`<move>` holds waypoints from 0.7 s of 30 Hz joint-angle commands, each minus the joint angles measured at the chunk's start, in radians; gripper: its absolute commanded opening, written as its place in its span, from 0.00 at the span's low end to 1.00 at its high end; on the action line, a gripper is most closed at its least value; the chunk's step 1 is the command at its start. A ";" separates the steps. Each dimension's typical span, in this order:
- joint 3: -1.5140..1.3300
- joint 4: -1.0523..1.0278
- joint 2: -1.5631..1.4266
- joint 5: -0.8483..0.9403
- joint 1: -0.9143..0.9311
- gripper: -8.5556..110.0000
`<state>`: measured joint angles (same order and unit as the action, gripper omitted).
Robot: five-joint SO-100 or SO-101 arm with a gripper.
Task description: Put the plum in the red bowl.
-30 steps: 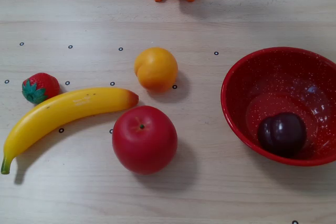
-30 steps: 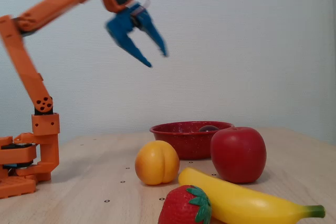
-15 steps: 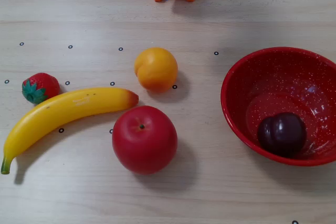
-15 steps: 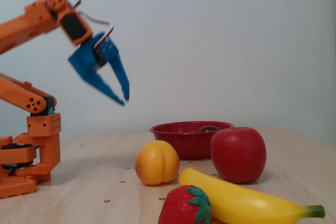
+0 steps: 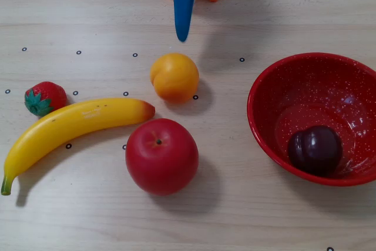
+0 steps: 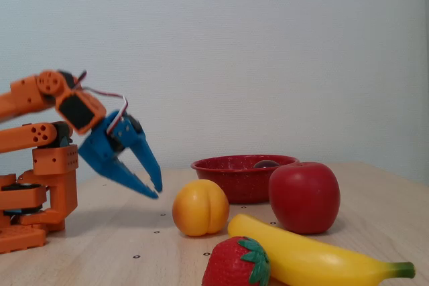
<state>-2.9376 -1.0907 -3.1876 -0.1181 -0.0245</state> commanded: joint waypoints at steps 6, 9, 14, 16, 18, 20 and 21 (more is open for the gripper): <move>-0.109 0.178 -0.020 0.087 -0.014 0.07; -0.109 0.163 -0.020 0.103 -0.006 0.07; -0.109 0.161 -0.020 0.087 -0.011 0.07; -0.109 0.161 -0.020 0.083 -0.009 0.07; -0.109 0.161 -0.020 0.092 -0.017 0.07; -0.109 0.161 -0.020 0.091 -0.017 0.07; -0.109 0.161 -0.020 0.091 -0.017 0.07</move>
<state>-3.0373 -0.9342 -3.1907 -0.0337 -0.0337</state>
